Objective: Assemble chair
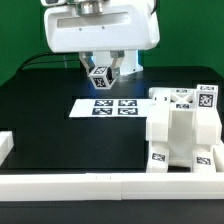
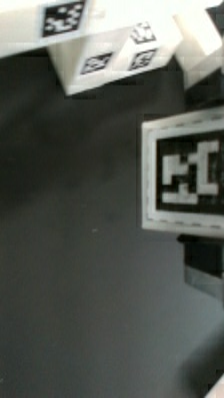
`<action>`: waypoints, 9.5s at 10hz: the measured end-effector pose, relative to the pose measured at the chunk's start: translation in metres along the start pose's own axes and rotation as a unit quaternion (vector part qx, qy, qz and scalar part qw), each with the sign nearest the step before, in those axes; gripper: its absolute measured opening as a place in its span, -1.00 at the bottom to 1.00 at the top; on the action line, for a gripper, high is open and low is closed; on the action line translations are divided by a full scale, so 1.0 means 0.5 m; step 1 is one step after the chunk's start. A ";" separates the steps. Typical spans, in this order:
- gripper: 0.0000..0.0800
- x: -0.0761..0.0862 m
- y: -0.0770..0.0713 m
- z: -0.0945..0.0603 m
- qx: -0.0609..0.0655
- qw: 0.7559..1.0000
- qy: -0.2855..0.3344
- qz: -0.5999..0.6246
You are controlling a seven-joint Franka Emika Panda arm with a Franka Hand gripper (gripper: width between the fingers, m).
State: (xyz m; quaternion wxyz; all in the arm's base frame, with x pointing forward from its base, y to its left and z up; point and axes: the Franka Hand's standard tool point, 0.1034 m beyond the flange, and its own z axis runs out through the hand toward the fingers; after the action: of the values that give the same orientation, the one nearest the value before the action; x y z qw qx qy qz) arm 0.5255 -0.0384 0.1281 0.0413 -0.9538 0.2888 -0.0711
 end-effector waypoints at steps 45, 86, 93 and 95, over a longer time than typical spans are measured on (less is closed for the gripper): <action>-0.29 -0.024 -0.194 0.041 -0.004 0.958 0.169 -0.231; 0.32 0.009 -0.207 0.042 -0.036 0.945 -0.040 0.322; 0.62 0.002 -0.206 0.045 -0.019 0.996 -0.053 -0.070; 0.62 0.010 -0.198 0.045 -0.017 0.993 -0.053 -0.105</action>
Offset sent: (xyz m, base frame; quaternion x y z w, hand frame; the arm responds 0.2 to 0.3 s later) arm 0.0205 0.0564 0.0108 -0.0629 0.1911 -0.1733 0.9641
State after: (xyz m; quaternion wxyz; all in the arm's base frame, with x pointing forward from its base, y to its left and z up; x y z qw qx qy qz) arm 0.5873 0.0418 0.1181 0.0328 -0.9819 0.1853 -0.0196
